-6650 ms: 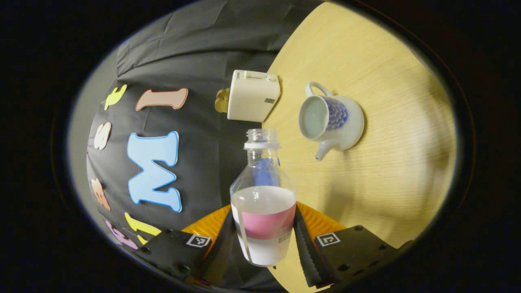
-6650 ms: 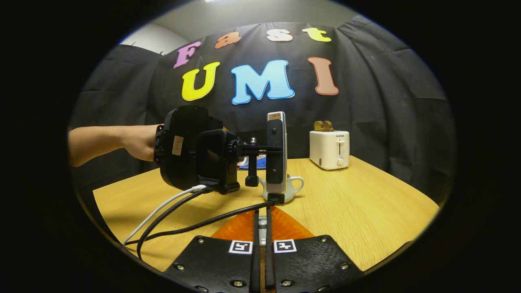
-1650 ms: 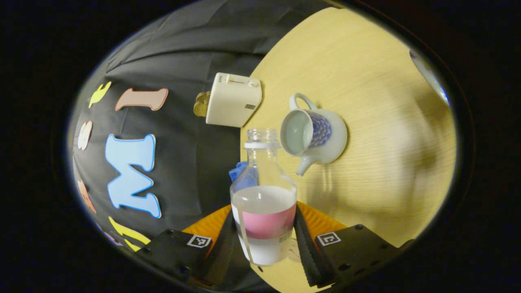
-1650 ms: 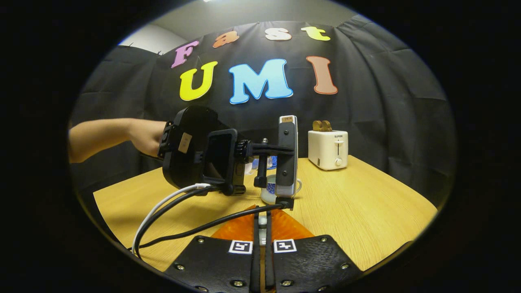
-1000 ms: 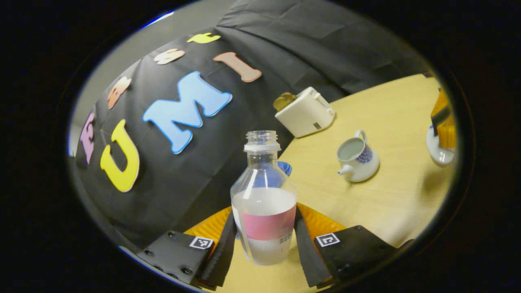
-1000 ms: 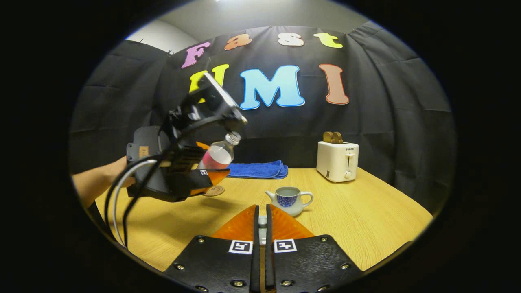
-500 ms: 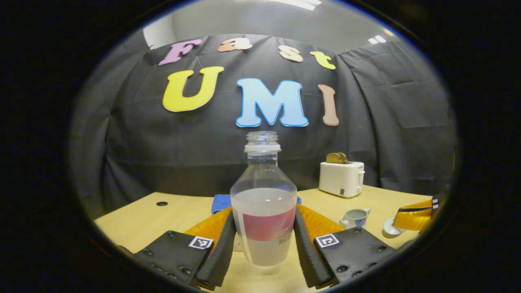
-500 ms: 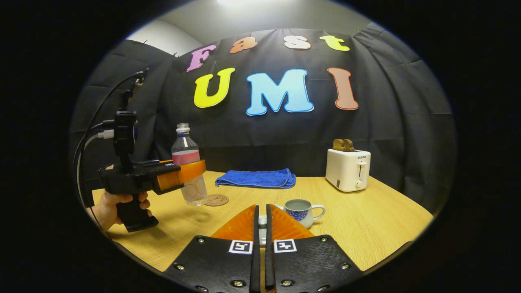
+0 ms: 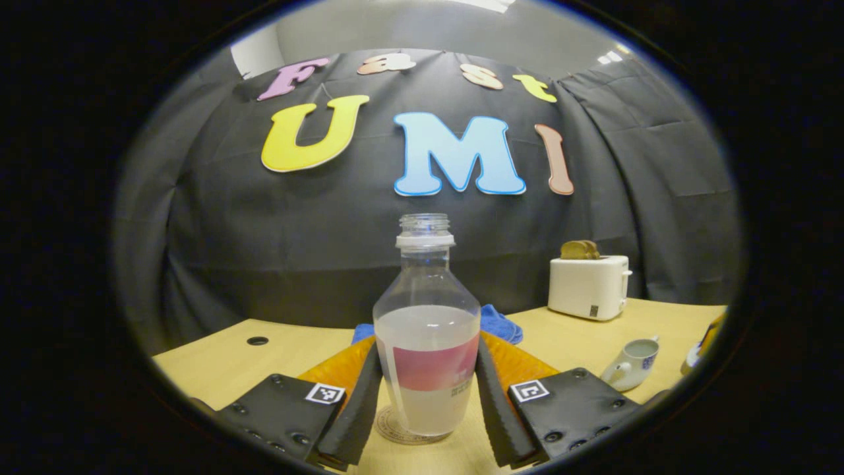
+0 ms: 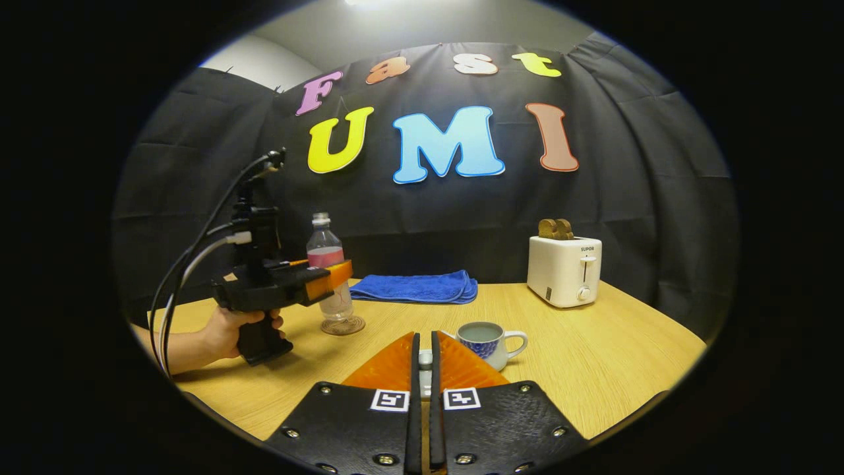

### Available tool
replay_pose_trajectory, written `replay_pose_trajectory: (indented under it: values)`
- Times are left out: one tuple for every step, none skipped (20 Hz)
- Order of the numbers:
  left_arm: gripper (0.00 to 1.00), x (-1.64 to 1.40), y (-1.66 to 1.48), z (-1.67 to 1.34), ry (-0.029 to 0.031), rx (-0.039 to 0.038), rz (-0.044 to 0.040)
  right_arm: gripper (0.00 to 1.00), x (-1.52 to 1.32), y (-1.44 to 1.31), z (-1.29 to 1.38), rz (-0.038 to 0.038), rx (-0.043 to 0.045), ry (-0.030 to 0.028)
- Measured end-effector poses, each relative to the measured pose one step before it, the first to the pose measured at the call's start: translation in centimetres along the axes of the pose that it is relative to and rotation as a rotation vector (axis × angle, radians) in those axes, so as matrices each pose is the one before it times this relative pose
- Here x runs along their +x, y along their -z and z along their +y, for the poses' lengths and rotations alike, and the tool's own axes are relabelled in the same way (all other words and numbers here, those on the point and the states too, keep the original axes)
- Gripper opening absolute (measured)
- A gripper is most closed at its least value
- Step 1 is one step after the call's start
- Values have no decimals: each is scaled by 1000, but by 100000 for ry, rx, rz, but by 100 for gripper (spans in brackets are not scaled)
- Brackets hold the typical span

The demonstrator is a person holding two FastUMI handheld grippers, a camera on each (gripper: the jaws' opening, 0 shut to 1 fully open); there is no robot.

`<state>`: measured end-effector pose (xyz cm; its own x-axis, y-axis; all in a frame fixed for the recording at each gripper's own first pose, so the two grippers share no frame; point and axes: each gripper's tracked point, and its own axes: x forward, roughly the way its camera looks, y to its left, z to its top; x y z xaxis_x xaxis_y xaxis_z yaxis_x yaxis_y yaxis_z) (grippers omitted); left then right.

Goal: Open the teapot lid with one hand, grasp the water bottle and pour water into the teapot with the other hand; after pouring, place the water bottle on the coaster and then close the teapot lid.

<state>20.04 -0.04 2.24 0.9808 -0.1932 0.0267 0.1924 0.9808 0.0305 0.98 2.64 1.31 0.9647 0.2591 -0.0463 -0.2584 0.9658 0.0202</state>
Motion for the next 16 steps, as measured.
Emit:
replay_pose_trajectory:
  values:
    - [82, 463, 680, 395, -750, -1204, 1370, 5, 14, -29, -183, -144, 111, 128]
    - [82, 434, 438, 366, -456, -1270, 585, 5, -50, 12, -166, -61, 143, 251]
    - [82, 229, 326, 496, -668, -849, 228, 5, 9, -57, -152, -213, 288, 149]
    - [82, 158, 604, 371, -1071, -244, 944, 5, 94, 70, -140, 207, 106, 246]
    - [82, 104, 479, 132, -209, -20, 1149, 5, 59, -4, -71, -82, 330, 84]
    - [82, 46, 432, 168, -386, -297, 839, 5, 13, 16, -84, -67, 303, 64]
    - [82, -78, 382, 1, 333, -1193, 1389, 5, 41, -8, -35, 15, 146, 104]
    - [82, 95, -246, 172, -249, -336, -1368, 5, 48, -87, 43, -195, 85, -102]
    - [82, 33, -70, -194, 80, -436, -483, 5, 68, 74, 61, 52, -216, 21]
    - [82, 20, -82, -24, -710, 746, -279, 5, 60, 94, -14, 391, -353, -113]
    - [83, 14, 17, 65, -637, 877, -211, 5, 39, 113, -86, 331, -29, 47]
    - [83, 166, 47, -352, 1349, 1250, 340, 5, -37, 59, -73, 123, 372, 168]
    - [85, 6, -191, -54, 620, -93, -172, 5, 56, -64, -37, -53, 139, 207]
    - [87, 14, 145, 78, -207, -225, -67, 5, -9, 41, -61, 57, -77, 214]
    - [87, 32, -82, 159, -236, -245, -142, 5, -25, 16, -15, 19, -285, 13]
    - [88, -115, 66, 22, -308, -65, -12, 5, -14, 63, 46, 154, -391, 34]
